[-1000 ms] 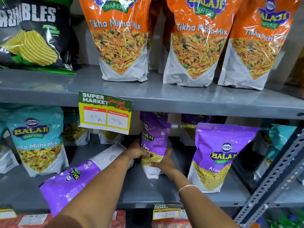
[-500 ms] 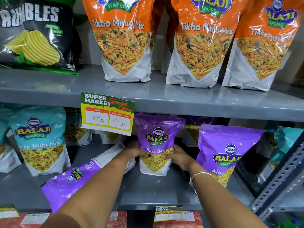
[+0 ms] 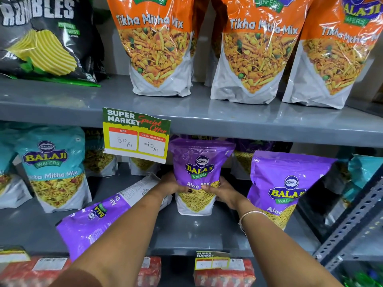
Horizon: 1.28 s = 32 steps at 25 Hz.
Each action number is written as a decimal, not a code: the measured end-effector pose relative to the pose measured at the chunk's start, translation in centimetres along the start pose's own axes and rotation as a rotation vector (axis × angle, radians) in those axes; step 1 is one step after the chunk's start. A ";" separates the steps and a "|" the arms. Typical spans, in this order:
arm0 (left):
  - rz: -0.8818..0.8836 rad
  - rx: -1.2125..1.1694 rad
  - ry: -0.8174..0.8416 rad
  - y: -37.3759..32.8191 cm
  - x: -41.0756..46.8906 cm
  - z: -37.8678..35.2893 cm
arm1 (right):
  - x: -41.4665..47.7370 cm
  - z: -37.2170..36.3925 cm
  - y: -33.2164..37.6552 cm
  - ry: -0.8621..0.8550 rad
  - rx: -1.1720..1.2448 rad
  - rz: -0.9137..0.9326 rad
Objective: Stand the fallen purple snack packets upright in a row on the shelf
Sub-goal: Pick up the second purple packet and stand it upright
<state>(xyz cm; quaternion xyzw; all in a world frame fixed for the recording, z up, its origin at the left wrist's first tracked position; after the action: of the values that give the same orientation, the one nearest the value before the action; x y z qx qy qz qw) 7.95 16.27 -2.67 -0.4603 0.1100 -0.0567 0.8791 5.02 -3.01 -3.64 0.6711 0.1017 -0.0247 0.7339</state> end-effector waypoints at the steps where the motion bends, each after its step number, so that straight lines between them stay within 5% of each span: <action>1: -0.008 -0.005 0.009 0.0 -0.3 0.0 | -0.3 0.0 -0.1 0.005 -0.005 -0.008; 28: -0.045 0.041 0.022 0.2 -6.8 -1.7 | -9.3 -2.1 0.1 -0.073 -0.095 -0.049; 32: 0.007 -0.070 0.052 0.0 -8.0 -1.5 | -9.6 -1.7 1.3 0.060 -0.318 -0.350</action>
<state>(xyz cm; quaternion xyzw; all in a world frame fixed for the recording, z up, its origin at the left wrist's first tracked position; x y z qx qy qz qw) -0.17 16.65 -2.40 -0.4890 0.1364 -0.0616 0.8594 -4.32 -2.20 -0.79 0.5197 0.2409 -0.1154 0.8115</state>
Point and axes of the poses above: each hand's wrist, its own x-axis towards the middle knuckle, its own z-axis out of the back of the hand, y = z × x, the point moved 2 cm from there along x, towards the middle knuckle, and after that the axes turned 5 degrees about x, right-handed, at the moved point
